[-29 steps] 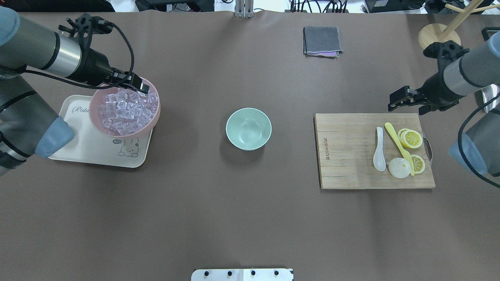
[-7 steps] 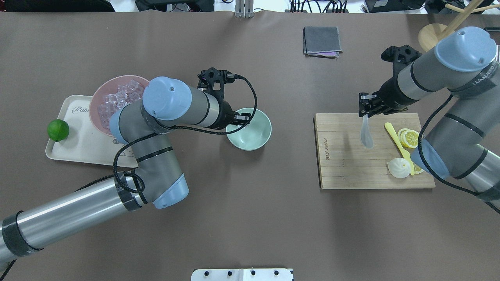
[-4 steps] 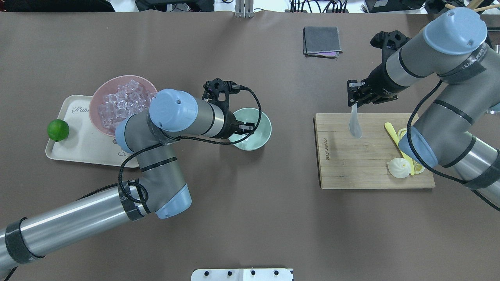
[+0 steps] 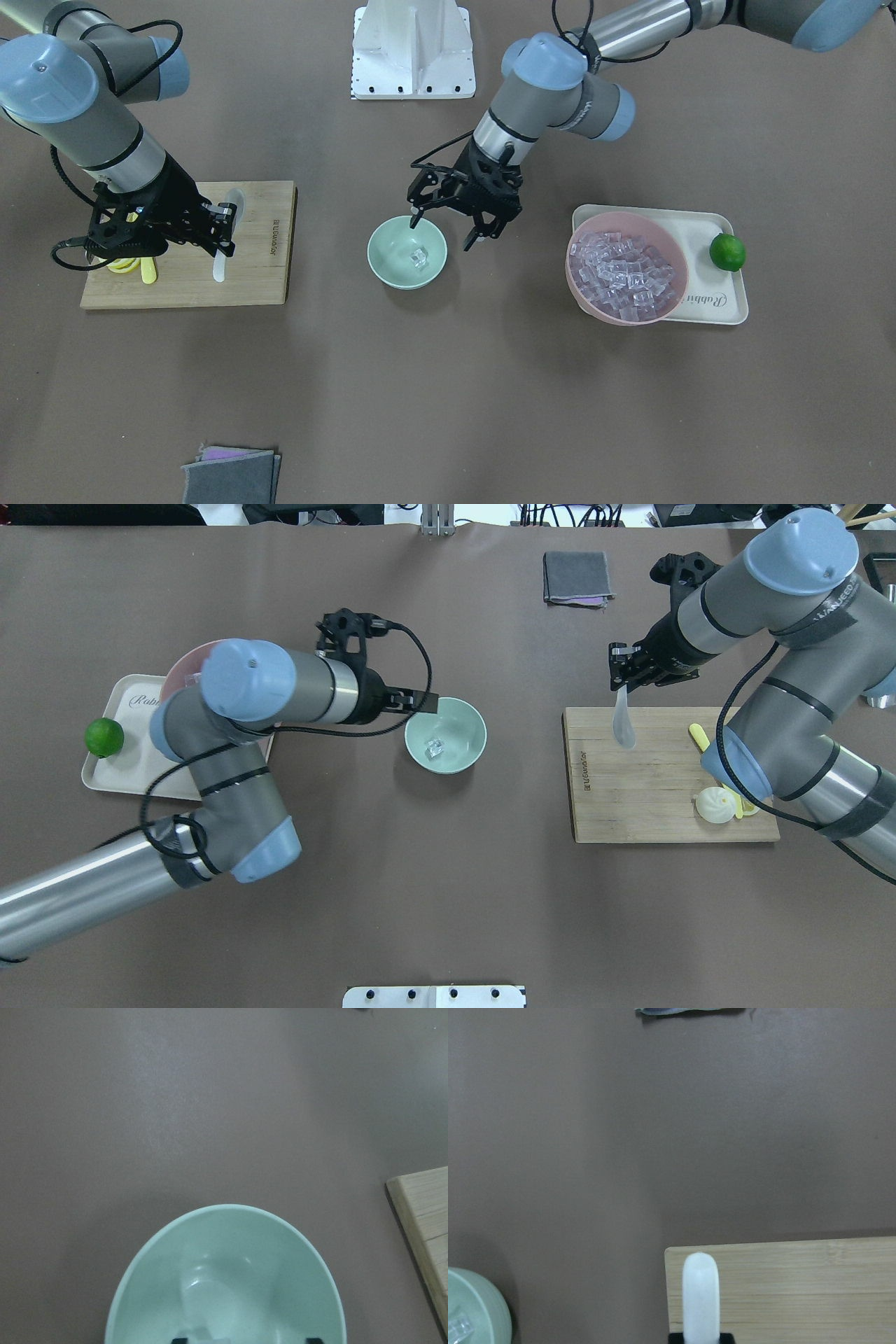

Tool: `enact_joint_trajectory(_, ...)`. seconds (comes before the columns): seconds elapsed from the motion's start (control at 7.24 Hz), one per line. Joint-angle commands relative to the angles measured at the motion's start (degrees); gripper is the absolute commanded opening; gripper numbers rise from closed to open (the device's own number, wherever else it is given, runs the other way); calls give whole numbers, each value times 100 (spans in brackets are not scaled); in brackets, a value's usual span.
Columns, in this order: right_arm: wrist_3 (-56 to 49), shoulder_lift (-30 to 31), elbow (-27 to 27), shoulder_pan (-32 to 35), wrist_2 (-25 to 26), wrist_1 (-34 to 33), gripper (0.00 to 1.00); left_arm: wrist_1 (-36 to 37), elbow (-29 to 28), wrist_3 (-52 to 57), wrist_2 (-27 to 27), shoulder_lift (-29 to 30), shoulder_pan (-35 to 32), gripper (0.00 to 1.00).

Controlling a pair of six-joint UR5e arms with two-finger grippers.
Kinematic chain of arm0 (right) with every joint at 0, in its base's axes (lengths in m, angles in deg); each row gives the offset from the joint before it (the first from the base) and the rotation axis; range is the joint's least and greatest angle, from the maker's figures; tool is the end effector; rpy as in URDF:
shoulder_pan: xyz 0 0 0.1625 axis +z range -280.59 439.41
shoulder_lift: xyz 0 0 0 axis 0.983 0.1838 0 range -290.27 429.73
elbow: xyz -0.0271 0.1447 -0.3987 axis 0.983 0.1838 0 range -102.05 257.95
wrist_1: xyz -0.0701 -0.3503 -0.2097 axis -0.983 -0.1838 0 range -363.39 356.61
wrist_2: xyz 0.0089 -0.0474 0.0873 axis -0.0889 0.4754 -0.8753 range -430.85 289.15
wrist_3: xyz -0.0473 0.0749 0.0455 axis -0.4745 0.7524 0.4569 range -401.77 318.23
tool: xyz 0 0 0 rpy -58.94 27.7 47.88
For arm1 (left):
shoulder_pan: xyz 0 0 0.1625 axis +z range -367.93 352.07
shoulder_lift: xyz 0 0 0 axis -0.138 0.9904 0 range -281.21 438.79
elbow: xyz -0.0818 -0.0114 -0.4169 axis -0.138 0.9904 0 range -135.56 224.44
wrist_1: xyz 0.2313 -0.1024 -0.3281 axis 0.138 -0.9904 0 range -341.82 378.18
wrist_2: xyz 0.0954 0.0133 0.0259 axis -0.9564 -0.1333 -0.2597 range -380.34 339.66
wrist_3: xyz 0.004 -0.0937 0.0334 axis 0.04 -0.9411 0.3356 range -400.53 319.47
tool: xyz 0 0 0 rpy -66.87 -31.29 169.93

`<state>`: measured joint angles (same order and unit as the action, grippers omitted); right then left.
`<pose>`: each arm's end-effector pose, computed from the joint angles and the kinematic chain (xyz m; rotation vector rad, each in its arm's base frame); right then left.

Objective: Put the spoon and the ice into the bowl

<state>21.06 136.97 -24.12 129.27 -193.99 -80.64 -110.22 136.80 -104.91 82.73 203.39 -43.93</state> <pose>-0.3364 -0.5211 0.3130 0.0760 -0.9684 0.1244 0.4800 -0.4857 0.2045 0.5034 1.2224 -0.0039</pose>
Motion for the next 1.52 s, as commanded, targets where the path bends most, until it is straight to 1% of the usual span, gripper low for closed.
enact_joint_trajectory(0.0, 534, -367, 3, -431, 306, -1, 0, 113, 615, 778, 860, -506, -1176, 98)
enact_joint_trajectory(0.14, 858, -552, 12, -695, 595, -10, 0, 157, 677, 1543, 951, -968, -1686, 98)
enact_joint_trajectory(0.28, 983, -884, 177, -915, 955, -140, 0, 192, 660, 2116, 1300, -1347, -2465, 98)
enact_joint_trajectory(0.41, 1194, -1410, 658, -1013, 1150, -194, 0, 654, 478, 3236, 2357, -1368, -3465, 98)
enact_joint_trajectory(0.55, 1387, -1693, 845, -1066, 1500, -177, 0, 1259, 423, 4735, 3037, -1429, -4311, 98)
enact_joint_trajectory(0.69, 1432, -1914, 1134, -1076, 1634, -151, 0, 1543, 432, 5855, 3314, -1734, -4815, 98)
enact_joint_trajectory(0.83, 1485, -2081, 1459, -1302, 2062, -116, 0, 1537, 432, 6057, 3734, -1903, -5168, 98)
enact_joint_trajectory(0.97, 1503, -2074, 1523, -1530, 2797, 59, 0, 1555, 423, 6059, 3852, -1957, -5346, 98)
enact_joint_trajectory(1.11, 1625, -2091, 1559, -1559, 2804, 113, 0, 1555, 406, 6059, 3844, -2018, -5330, 98)
enact_joint_trajectory(1.38, 1915, -2188, 1568, -1743, 2848, 113, 0, 1572, 318, 6042, 3800, -1948, -5391, 98)
